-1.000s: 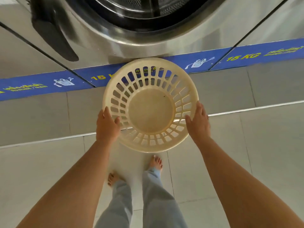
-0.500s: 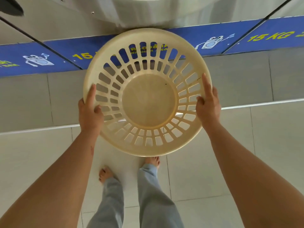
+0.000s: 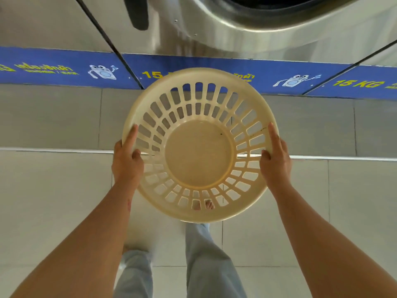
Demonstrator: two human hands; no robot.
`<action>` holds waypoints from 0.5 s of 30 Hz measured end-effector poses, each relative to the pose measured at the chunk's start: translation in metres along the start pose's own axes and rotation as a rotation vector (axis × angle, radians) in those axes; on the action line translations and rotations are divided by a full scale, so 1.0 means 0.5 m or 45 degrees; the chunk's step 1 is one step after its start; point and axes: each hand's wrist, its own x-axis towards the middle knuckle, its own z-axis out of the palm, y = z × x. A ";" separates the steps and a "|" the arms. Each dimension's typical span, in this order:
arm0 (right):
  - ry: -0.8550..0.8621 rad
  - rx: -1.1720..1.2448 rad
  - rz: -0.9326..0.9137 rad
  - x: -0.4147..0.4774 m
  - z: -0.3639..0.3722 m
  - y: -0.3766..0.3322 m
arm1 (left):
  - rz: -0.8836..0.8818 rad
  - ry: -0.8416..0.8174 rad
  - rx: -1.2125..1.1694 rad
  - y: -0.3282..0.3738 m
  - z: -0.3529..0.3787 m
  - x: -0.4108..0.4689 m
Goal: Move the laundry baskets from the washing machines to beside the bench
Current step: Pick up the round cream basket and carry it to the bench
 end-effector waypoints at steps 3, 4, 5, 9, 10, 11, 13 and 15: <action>-0.035 -0.041 -0.001 -0.066 0.014 -0.058 | -0.061 0.024 -0.053 -0.063 -0.073 -0.026; -0.044 -0.056 -0.004 -0.092 0.019 -0.082 | -0.084 0.034 -0.057 -0.085 -0.102 -0.035; -0.047 -0.068 -0.010 -0.119 0.025 -0.106 | -0.099 0.040 -0.047 -0.107 -0.132 -0.044; -0.079 -0.084 -0.067 -0.236 0.056 -0.211 | -0.132 0.071 -0.007 -0.206 -0.268 -0.080; -0.092 -0.090 -0.087 -0.265 0.066 -0.240 | -0.152 0.086 -0.007 -0.234 -0.303 -0.089; -0.101 -0.097 -0.112 -0.293 0.076 -0.268 | -0.173 0.102 -0.015 -0.262 -0.338 -0.098; -0.117 -0.100 -0.172 -0.350 0.098 -0.326 | -0.215 0.130 -0.045 -0.317 -0.409 -0.118; -0.142 -0.091 -0.215 -0.407 0.120 -0.389 | -0.268 0.160 -0.065 -0.373 -0.477 -0.138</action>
